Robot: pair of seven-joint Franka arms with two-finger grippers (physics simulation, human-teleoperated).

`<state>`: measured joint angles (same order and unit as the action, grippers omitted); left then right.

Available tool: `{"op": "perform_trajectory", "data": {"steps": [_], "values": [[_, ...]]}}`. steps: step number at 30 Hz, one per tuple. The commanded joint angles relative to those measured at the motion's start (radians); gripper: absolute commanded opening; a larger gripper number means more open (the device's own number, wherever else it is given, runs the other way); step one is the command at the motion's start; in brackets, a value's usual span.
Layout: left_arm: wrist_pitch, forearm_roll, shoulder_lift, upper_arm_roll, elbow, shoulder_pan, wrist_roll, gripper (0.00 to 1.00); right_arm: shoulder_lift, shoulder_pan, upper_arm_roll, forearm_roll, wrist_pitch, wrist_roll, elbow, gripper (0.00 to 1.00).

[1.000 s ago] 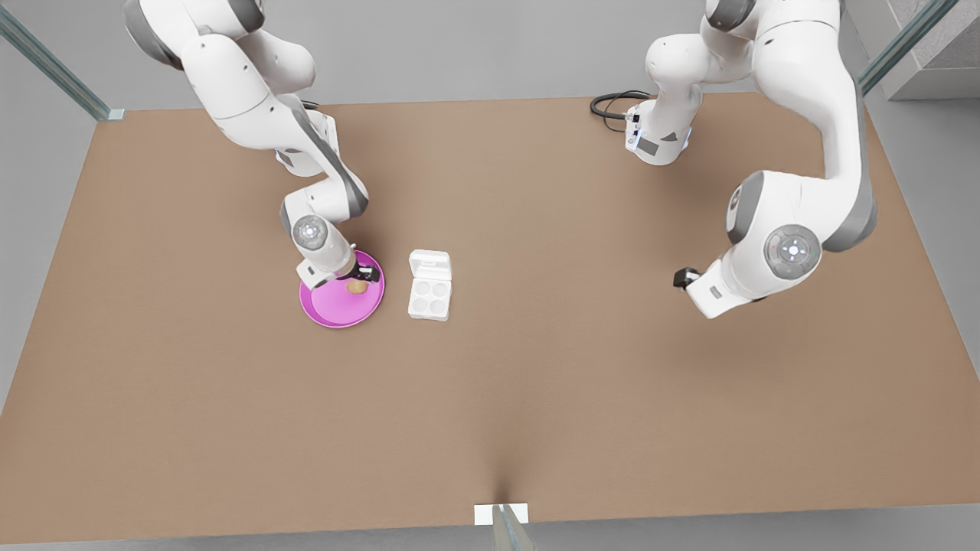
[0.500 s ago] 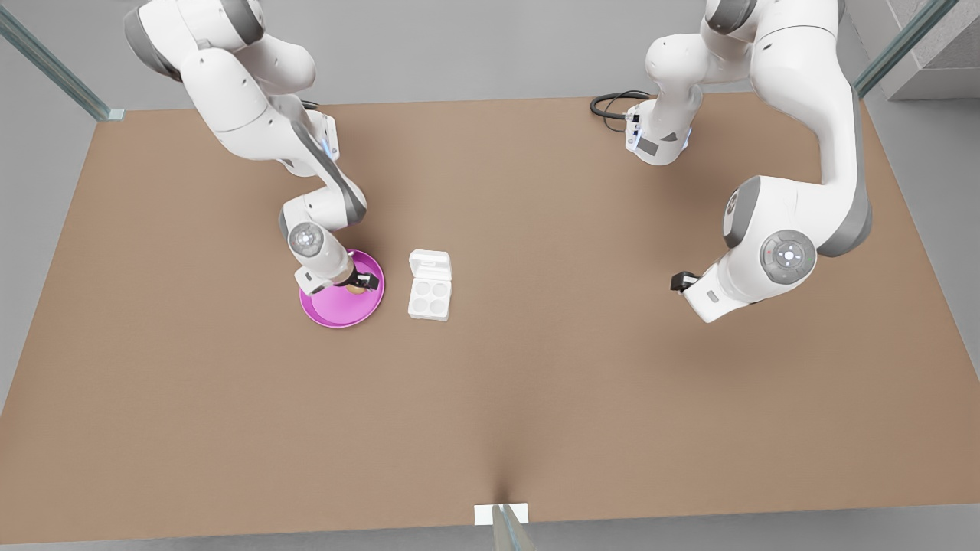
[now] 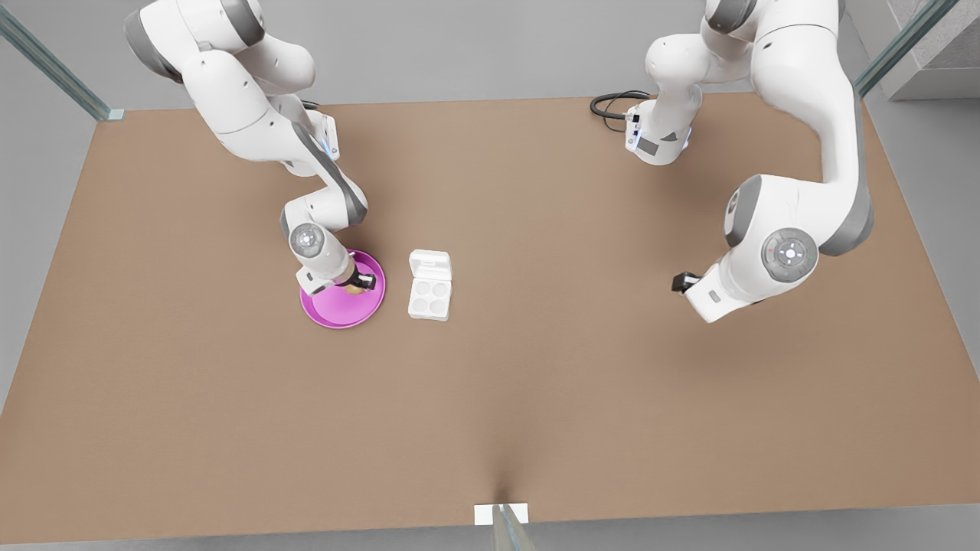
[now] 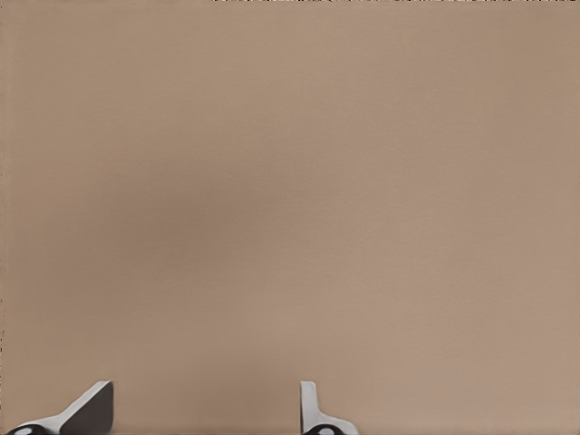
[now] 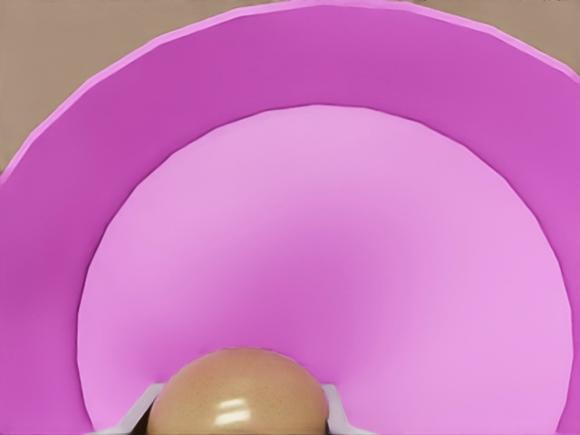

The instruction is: Pack egg into the box and close the box lid

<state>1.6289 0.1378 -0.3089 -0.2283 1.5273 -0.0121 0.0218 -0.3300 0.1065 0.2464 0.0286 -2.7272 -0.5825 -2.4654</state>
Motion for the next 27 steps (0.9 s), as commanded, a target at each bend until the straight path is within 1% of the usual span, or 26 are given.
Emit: {"op": "perform_trajectory", "data": {"steps": [1, 5, 9, 12, 19, 23, 27], "values": [[-0.009, 0.019, 0.008, 0.0, -0.003, -0.003, 0.021, 1.0, 0.002, 0.002, -0.001, 0.002, 0.004, -0.003, 0.0, 0.64], [-0.015, 0.019, 0.013, -0.002, -0.003, -0.005, 0.021, 1.0, 0.005, 0.002, -0.001, 0.002, 0.003, -0.003, 0.0, 0.61], [-0.014, 0.019, 0.013, -0.002, 0.002, -0.008, 0.023, 1.0, 0.04, -0.002, -0.001, 0.004, 0.03, -0.002, 0.002, 0.58], [-0.014, 0.019, 0.013, -0.002, 0.0, -0.008, 0.023, 1.0, 0.06, -0.004, -0.001, 0.002, 0.086, -0.003, 0.029, 0.58], [-0.014, 0.019, 0.016, -0.002, -0.001, -0.003, 0.023, 1.0, 0.075, -0.002, -0.001, 0.002, 0.113, -0.002, 0.045, 0.58], [-0.014, 0.019, 0.016, -0.002, -0.001, -0.002, 0.023, 1.0, 0.065, 0.03, -0.001, -0.002, 0.162, -0.013, 0.106, 0.59], [-0.012, 0.02, 0.013, -0.002, -0.001, 0.001, 0.023, 1.0, 0.028, 0.116, -0.015, -0.047, 0.204, -0.019, 0.169, 0.6]]}}
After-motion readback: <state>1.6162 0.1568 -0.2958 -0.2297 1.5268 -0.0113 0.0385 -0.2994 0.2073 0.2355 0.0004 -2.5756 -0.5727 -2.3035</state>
